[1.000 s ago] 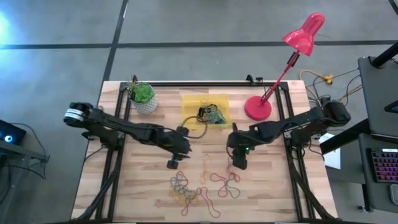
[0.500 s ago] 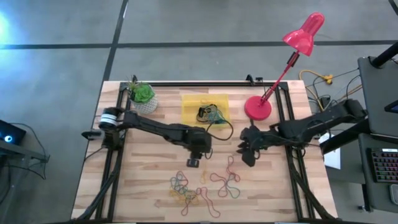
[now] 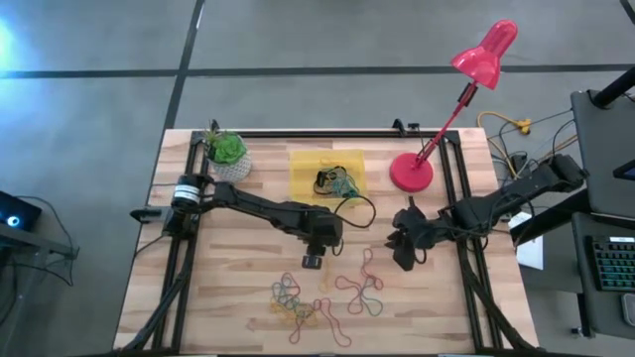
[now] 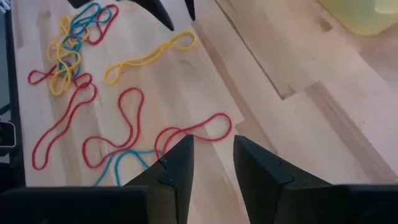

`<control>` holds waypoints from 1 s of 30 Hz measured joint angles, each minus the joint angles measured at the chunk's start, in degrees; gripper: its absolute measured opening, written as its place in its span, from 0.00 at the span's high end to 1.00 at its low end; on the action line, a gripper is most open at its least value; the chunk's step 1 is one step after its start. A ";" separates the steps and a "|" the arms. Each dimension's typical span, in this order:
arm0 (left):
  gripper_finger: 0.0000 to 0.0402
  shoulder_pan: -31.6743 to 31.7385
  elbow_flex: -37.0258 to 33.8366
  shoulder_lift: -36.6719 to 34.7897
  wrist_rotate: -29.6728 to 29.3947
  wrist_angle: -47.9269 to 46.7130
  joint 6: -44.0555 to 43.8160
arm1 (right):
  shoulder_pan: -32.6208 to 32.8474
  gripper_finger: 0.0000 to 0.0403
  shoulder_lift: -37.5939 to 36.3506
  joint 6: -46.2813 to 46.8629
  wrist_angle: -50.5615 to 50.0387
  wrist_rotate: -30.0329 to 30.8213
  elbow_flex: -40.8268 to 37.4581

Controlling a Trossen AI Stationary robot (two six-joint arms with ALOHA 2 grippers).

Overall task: Pick and place rubber bands into bin
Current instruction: Put the yellow rubber band into the yellow bin

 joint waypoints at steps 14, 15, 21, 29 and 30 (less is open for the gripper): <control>0.70 0.69 -0.43 1.39 -0.41 4.40 -1.20 | 0.98 0.77 0.02 1.21 1.64 2.80 -0.39; 0.70 0.74 -0.48 1.48 -0.40 4.35 -1.18 | 0.98 0.78 0.04 1.20 1.61 2.80 -0.39; 0.70 0.79 -0.26 3.11 -0.15 4.67 -1.31 | 0.96 0.78 0.07 1.05 1.68 2.80 -0.39; 0.70 0.72 -0.48 3.54 -0.20 4.23 -3.16 | 0.96 0.79 0.11 1.01 1.99 2.80 -0.39; 0.70 0.70 -0.48 3.54 -0.30 3.97 -4.04 | 0.96 0.79 0.11 0.99 1.97 2.80 -0.39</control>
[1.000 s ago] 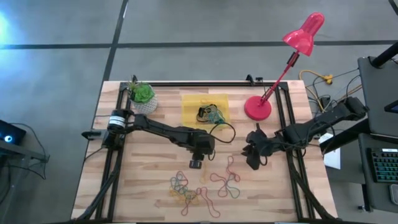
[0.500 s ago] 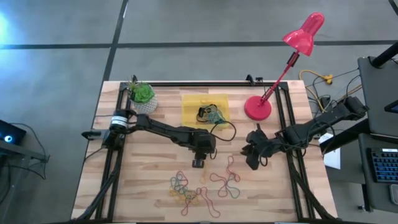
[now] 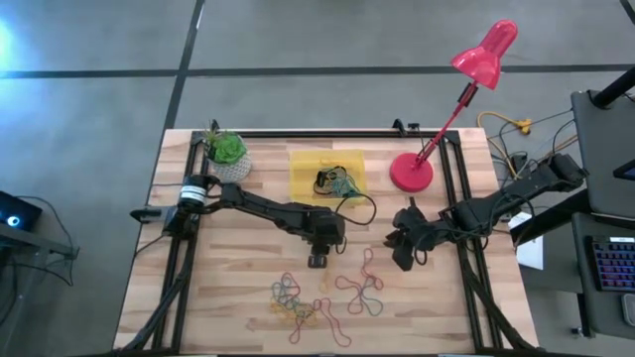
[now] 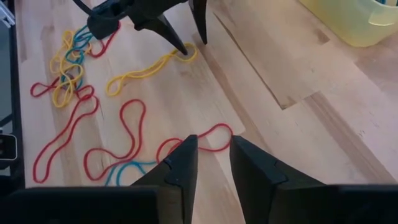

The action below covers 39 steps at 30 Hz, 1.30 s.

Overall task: Pick and place rubber bands into bin
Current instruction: Put the yellow rubber band into the yellow bin

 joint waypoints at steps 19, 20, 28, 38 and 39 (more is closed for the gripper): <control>0.96 -0.09 -0.60 0.06 4.16 -5.59 -7.41 | -0.02 0.81 0.00 0.00 0.43 1.46 -0.07; 0.98 -0.13 -0.70 0.05 4.30 -5.90 -7.34 | -0.02 0.80 0.00 -0.02 0.62 1.46 -0.07; 1.00 -0.17 -1.01 -1.68 3.81 -7.82 -6.05 | -0.02 0.82 -0.02 -0.28 0.70 1.46 -0.07; 1.00 -0.15 -1.22 -8.25 0.98 -9.57 -3.95 | 0.00 0.81 -0.02 -0.35 0.78 1.44 -0.24; 1.00 -0.15 -1.22 -8.96 0.62 -9.52 -3.87 | -0.02 0.81 -0.02 -0.35 0.78 1.44 -0.24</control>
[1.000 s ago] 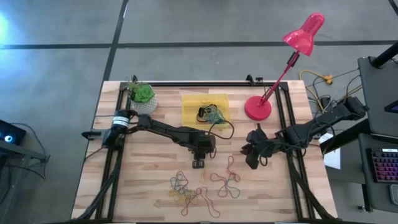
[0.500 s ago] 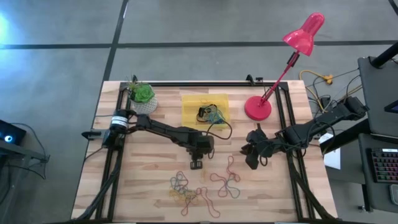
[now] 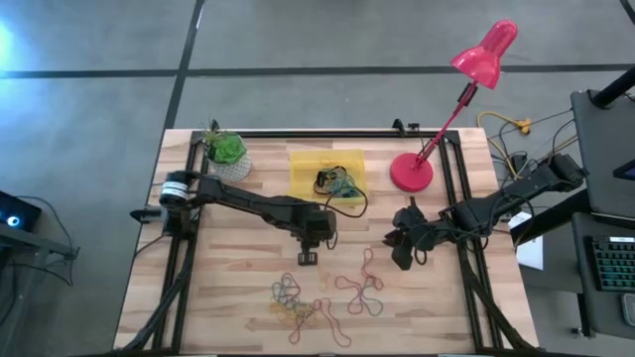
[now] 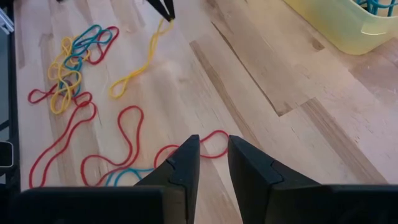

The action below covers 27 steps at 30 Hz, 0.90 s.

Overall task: Pick and place rubber bands into bin
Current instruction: Put the yellow rubber band into the yellow bin

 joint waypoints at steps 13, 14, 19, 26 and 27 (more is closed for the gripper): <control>1.00 0.02 0.13 -9.89 -7.16 1.66 1.48 | 0.01 0.82 -0.04 0.04 0.22 -0.02 -0.04; 1.00 0.02 0.13 -10.49 -8.01 1.89 1.53 | 0.02 0.82 -0.04 0.05 0.20 -0.02 -0.04; 1.00 0.04 0.17 -13.89 -12.07 3.25 2.43 | 0.02 0.83 -0.04 0.11 0.48 -0.02 -0.04; 1.00 0.06 0.28 -17.59 -18.75 4.98 4.24 | 0.02 0.84 -0.02 0.13 1.07 -0.04 -0.04; 1.00 0.08 0.28 -18.19 -19.75 5.23 4.48 | 0.02 0.84 -0.02 0.13 1.18 -0.04 -0.04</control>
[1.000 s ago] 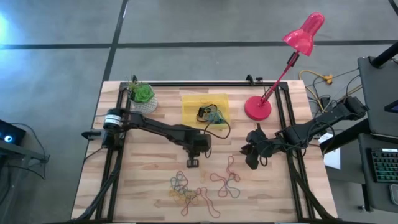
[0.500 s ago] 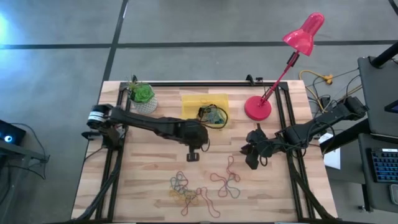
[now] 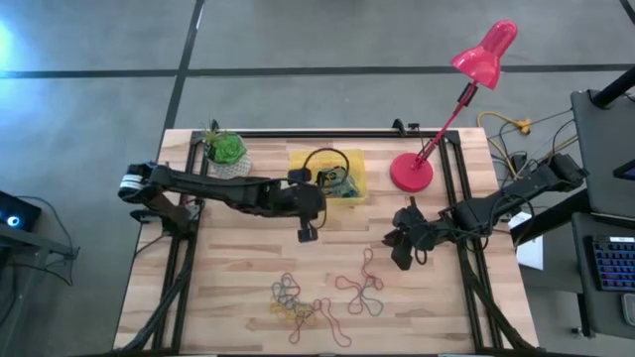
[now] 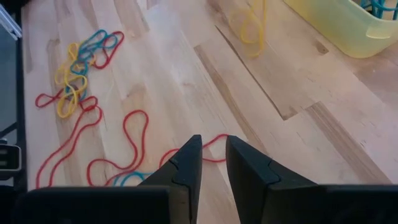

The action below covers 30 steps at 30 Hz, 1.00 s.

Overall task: Pick and place rubber bands into bin
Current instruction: Put the yellow rubber band into the yellow bin

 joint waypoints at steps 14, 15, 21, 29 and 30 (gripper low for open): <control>1.00 2.08 -3.18 5.72 14.05 -0.62 2.84 | -0.02 0.85 0.00 -0.18 0.57 0.02 0.00; 1.00 2.10 -3.54 7.37 14.15 -0.48 2.84 | -0.02 0.85 0.03 -0.20 0.61 0.02 0.00; 0.97 2.39 -2.76 16.23 18.47 0.40 5.07 | -0.02 0.85 0.04 0.16 0.80 0.04 0.00; 0.75 2.44 -0.03 20.71 18.65 3.28 10.06 | -0.02 0.85 0.04 0.63 1.70 0.02 0.00; 0.72 2.56 0.01 20.82 17.94 3.39 10.39 | -0.01 0.85 0.04 0.63 1.80 0.02 0.00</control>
